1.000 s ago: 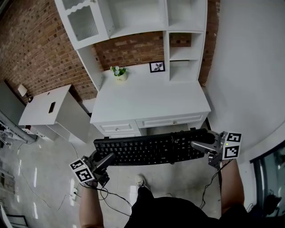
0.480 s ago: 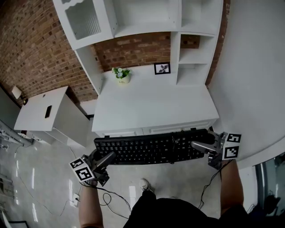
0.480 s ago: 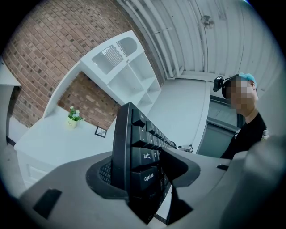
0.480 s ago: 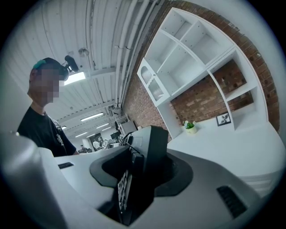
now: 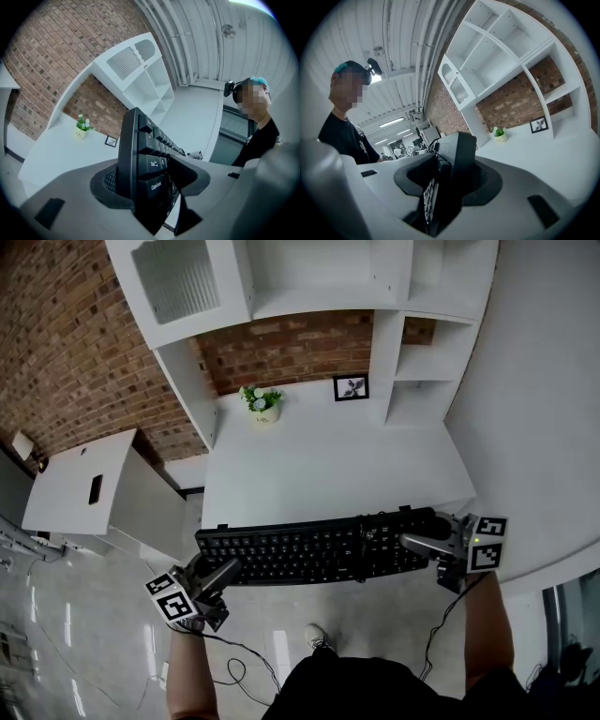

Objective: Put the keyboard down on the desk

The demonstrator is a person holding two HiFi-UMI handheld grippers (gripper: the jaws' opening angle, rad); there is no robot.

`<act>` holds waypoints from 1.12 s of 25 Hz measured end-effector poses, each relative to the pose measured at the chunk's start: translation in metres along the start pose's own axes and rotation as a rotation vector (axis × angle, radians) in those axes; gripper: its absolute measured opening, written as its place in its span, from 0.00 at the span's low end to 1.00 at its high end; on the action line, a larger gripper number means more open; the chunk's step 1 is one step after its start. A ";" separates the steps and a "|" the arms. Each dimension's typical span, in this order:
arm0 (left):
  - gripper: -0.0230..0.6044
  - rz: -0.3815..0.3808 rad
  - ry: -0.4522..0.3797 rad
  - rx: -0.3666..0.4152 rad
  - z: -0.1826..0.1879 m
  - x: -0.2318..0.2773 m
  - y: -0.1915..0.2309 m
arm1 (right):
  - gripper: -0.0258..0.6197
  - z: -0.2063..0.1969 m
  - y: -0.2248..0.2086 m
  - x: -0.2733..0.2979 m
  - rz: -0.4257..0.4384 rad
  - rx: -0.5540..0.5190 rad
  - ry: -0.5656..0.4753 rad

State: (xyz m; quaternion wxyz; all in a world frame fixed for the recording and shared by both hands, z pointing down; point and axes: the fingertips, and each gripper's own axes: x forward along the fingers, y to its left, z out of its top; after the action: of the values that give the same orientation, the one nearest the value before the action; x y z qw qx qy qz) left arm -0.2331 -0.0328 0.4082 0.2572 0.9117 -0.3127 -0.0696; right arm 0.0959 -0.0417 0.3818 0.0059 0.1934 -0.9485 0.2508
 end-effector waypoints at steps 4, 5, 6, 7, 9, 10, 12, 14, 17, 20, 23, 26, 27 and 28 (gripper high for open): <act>0.46 0.002 0.008 -0.010 0.010 -0.003 0.031 | 0.31 0.003 -0.013 0.029 -0.007 0.015 0.002; 0.46 0.002 0.009 -0.012 0.013 -0.004 0.038 | 0.32 0.004 -0.016 0.036 -0.008 0.017 0.003; 0.46 0.003 0.009 -0.014 0.015 -0.006 0.044 | 0.31 0.005 -0.017 0.043 -0.009 0.018 0.004; 0.46 0.002 0.009 -0.015 0.018 -0.009 0.049 | 0.31 0.005 -0.018 0.049 -0.009 0.020 0.006; 0.46 0.002 0.009 -0.014 0.023 -0.013 0.058 | 0.31 0.006 -0.019 0.060 -0.009 0.022 0.008; 0.46 0.002 0.010 -0.012 0.026 -0.016 0.063 | 0.31 0.007 -0.019 0.066 -0.009 0.022 0.010; 0.46 0.004 0.010 -0.006 0.033 -0.020 0.071 | 0.31 0.010 -0.021 0.077 -0.008 0.025 0.014; 0.46 0.006 0.010 0.000 0.038 -0.023 0.077 | 0.32 0.011 -0.023 0.086 -0.005 0.029 0.016; 0.46 0.011 0.008 0.011 0.043 -0.027 0.086 | 0.32 0.010 -0.026 0.097 -0.004 0.034 0.020; 0.46 0.017 0.010 0.014 0.047 -0.030 0.094 | 0.32 0.010 -0.029 0.107 -0.002 0.042 0.024; 0.46 0.021 0.010 0.013 0.049 -0.030 0.099 | 0.32 0.011 -0.033 0.112 -0.002 0.049 0.028; 0.46 0.026 0.011 0.007 0.049 -0.026 0.106 | 0.32 0.012 -0.042 0.116 -0.001 0.052 0.031; 0.46 0.029 0.012 0.005 0.049 -0.023 0.109 | 0.32 0.013 -0.045 0.117 0.000 0.055 0.032; 0.46 0.032 0.014 0.003 0.050 -0.021 0.112 | 0.32 0.013 -0.049 0.118 0.000 0.058 0.033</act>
State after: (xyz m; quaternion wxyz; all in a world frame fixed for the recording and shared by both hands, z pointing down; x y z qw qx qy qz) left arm -0.3236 -0.1163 0.4221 0.2592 0.9075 -0.3252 -0.0585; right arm 0.0058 -0.1305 0.4066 0.0158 0.1895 -0.9406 0.2813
